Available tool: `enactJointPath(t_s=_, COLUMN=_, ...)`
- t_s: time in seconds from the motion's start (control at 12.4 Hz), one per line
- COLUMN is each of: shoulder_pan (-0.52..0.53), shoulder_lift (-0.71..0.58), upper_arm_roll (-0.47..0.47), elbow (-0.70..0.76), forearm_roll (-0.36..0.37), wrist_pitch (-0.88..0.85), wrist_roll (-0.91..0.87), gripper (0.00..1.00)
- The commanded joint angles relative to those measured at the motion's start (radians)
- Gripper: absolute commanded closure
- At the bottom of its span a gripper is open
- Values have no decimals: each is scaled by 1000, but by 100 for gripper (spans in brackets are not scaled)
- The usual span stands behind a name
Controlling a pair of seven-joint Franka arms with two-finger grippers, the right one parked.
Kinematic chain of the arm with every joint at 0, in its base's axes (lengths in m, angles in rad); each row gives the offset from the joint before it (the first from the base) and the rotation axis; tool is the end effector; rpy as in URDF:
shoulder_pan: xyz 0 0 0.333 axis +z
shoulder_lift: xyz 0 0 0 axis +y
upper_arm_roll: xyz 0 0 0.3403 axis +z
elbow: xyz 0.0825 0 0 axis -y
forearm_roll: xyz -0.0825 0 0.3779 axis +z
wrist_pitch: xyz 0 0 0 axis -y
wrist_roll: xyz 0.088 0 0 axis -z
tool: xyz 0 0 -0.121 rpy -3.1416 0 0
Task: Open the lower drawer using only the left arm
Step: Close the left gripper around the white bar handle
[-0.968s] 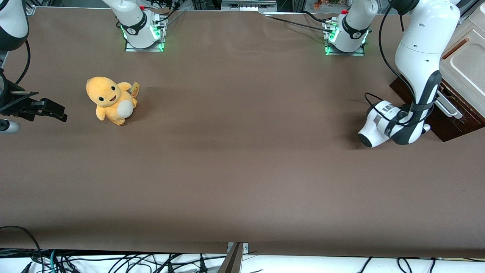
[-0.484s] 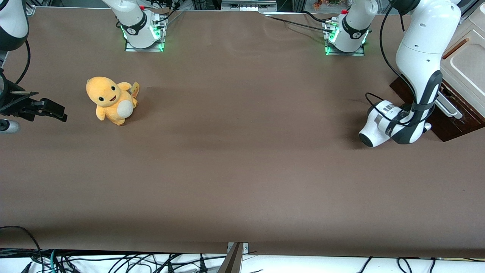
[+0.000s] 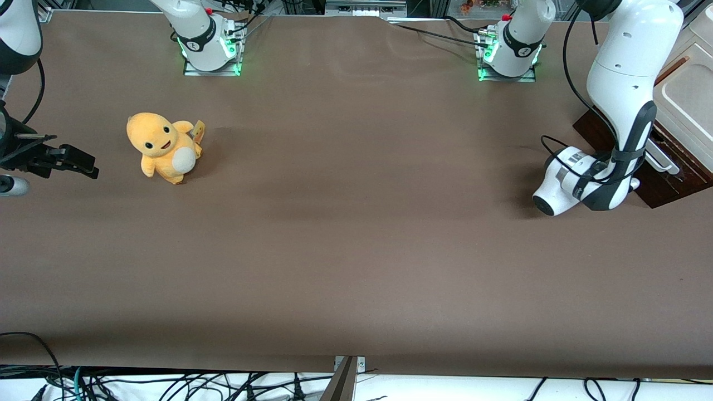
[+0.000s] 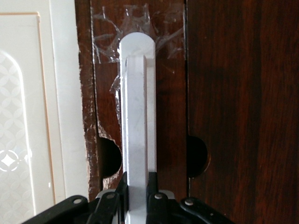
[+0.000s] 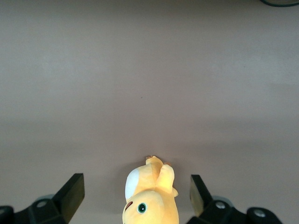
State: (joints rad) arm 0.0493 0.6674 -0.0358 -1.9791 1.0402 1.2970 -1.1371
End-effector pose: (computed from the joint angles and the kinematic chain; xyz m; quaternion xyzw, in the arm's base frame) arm 0.4873 0.1278 0.1739 -0.6808 -0.2064 0.2197 0.6676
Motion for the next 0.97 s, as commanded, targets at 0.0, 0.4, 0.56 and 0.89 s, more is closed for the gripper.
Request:
enactJointPath(t_s=0.0, shoulder_pan=10, shoulder_lift=-28, upper_arm_roll=-9, elbow=-29, forearm_roll=6, wrist_pitch=21, wrist_roll=-1, gripper=97)
enactJointPath(t_s=0.4, shoulder_pan=6, shoulder_lift=-26, upper_arm_roll=-9, elbow=-24, forearm_roll=6, wrist_pitch=19, wrist_roll=0, gripper=97)
enactJointPath(t_s=0.56, shoulder_pan=-3, shoulder_lift=-26, upper_arm_roll=-9, elbow=-21, forearm_roll=6, wrist_pitch=16, wrist_roll=0, gripper=97)
enactJointPath(t_s=0.89, shoulder_pan=-31, shoulder_lift=-25, upper_arm_roll=-9, elbow=-11, forearm_roll=-12, wrist_pitch=8, wrist_roll=3, gripper=97)
